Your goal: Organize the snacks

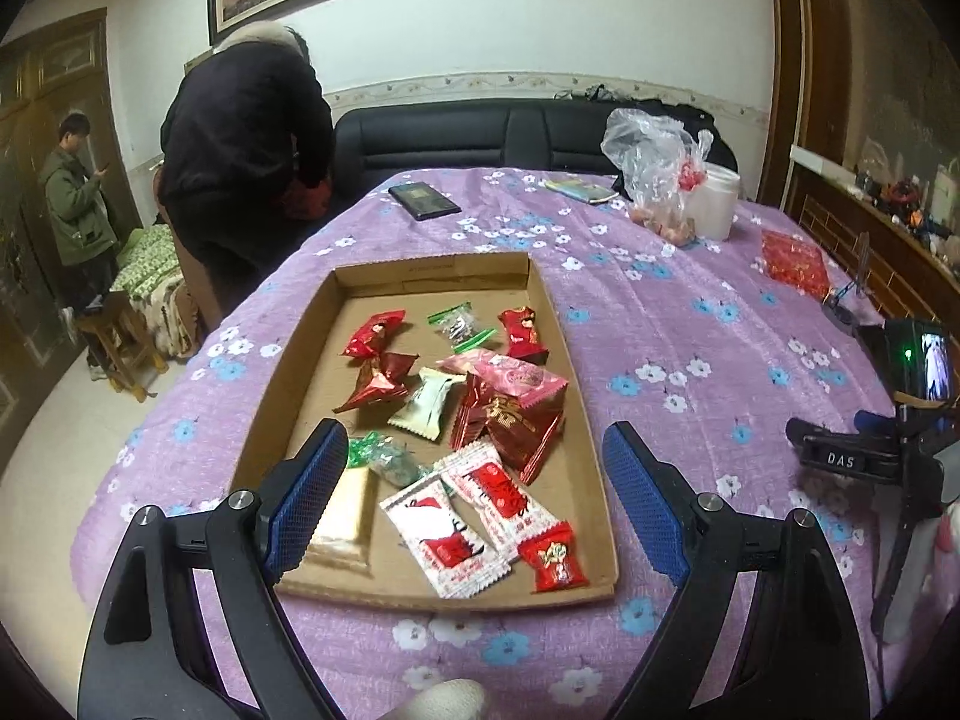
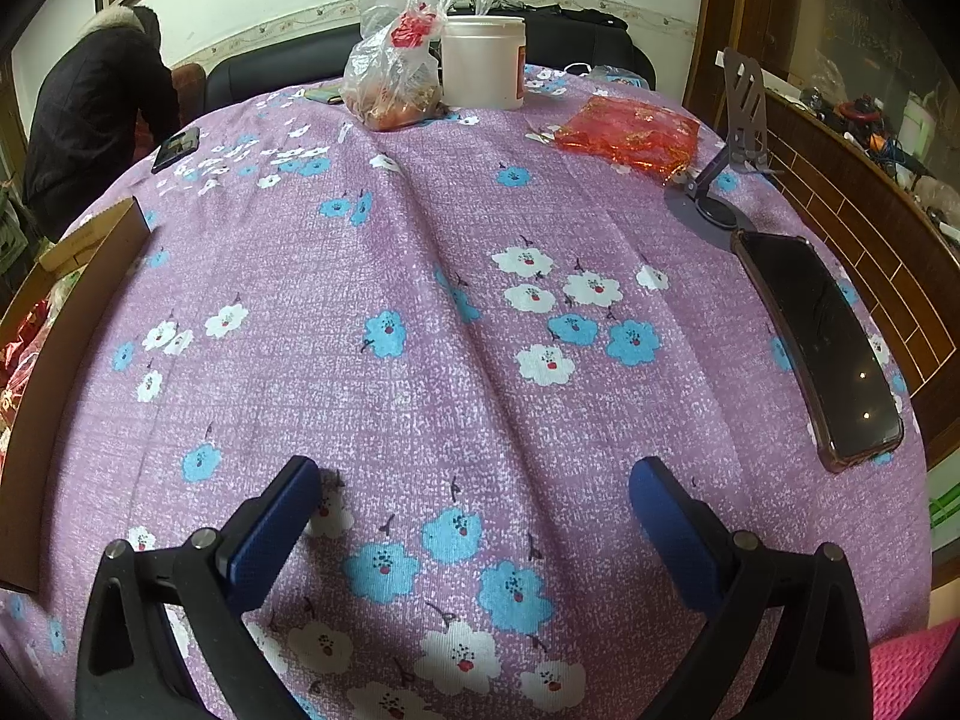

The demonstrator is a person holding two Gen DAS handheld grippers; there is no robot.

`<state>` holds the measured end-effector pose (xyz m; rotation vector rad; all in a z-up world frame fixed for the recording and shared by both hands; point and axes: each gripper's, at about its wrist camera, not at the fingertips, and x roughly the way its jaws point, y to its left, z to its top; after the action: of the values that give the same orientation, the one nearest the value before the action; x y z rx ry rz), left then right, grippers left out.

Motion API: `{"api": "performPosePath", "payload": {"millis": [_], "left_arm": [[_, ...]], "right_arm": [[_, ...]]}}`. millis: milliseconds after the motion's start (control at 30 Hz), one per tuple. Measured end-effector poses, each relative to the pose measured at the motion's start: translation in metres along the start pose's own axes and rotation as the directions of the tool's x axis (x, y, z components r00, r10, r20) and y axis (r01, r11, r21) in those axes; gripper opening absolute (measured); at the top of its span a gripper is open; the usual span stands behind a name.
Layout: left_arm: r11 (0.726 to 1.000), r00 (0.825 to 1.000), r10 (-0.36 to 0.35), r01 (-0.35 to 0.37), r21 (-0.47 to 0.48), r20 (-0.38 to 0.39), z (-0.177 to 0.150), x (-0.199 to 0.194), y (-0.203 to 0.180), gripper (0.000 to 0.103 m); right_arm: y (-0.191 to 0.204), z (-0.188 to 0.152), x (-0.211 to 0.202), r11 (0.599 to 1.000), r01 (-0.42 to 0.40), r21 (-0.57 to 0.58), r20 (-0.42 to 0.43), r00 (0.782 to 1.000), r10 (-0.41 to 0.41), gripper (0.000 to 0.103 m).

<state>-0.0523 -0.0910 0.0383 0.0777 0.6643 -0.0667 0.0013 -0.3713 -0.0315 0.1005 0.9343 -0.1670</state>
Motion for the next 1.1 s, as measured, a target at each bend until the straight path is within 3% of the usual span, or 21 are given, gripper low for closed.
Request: {"api": "performPosePath", "payload": {"millis": [133, 367, 400, 467, 533, 600, 667, 733, 933, 1100], "left_arm": [[0.999, 0.998, 0.047, -0.046, -0.004, 0.031, -0.002, -0.006, 0.008, 0.088], [0.998, 0.998, 0.041, -0.039, -0.04, 0.041, -0.002, -0.013, 0.019, 0.088], [0.998, 0.998, 0.048, -0.046, -0.042, 0.046, -0.001, -0.014, 0.021, 0.088], [0.997, 0.997, 0.066, -0.064, -0.047, 0.048, -0.001, -0.014, 0.026, 0.088], [0.996, 0.997, 0.075, -0.072, -0.061, 0.036, 0.0, -0.011, 0.032, 0.088], [0.994, 0.997, 0.068, -0.066, -0.082, 0.023, 0.001, -0.008, 0.037, 0.087], [0.993, 0.997, 0.069, -0.067, -0.098, 0.017, 0.001, -0.007, 0.042, 0.088], [0.992, 0.998, 0.064, -0.062, -0.111, 0.013, 0.001, -0.005, 0.048, 0.088], [0.987, 0.997, 0.081, -0.078, -0.141, 0.017, -0.002, -0.002, 0.06, 0.088], [0.987, 0.997, 0.077, -0.077, -0.143, -0.008, -0.004, 0.005, 0.061, 0.088]], "right_arm": [[0.0, 0.0, -0.001, 1.0, -0.001, 0.0, 0.0, 1.0, 0.001, 0.103], [0.0, 0.003, 0.001, 1.0, 0.007, 0.021, -0.021, 1.0, -0.006, 0.103], [0.002, 0.009, 0.001, 1.0, -0.009, 0.019, -0.059, 0.998, 0.01, 0.103], [0.017, 0.016, -0.01, 0.988, -0.153, 0.012, -0.089, 0.984, 0.153, 0.103], [0.048, 0.016, -0.049, 0.968, -0.245, -0.059, 0.032, 0.968, 0.247, 0.103], [0.083, 0.013, -0.089, 0.955, -0.237, -0.181, 0.178, 0.947, 0.269, 0.103], [0.11, 0.01, -0.113, 0.954, -0.196, -0.228, 0.272, 0.928, 0.256, 0.103], [0.131, 0.011, -0.119, 0.948, -0.192, -0.253, 0.288, 0.921, 0.263, 0.103], [0.178, -0.004, -0.112, 0.92, -0.145, -0.365, 0.272, 0.928, 0.254, 0.103], [0.19, -0.018, -0.116, 0.909, -0.13, -0.396, 0.275, 0.928, 0.253, 0.103]]}}
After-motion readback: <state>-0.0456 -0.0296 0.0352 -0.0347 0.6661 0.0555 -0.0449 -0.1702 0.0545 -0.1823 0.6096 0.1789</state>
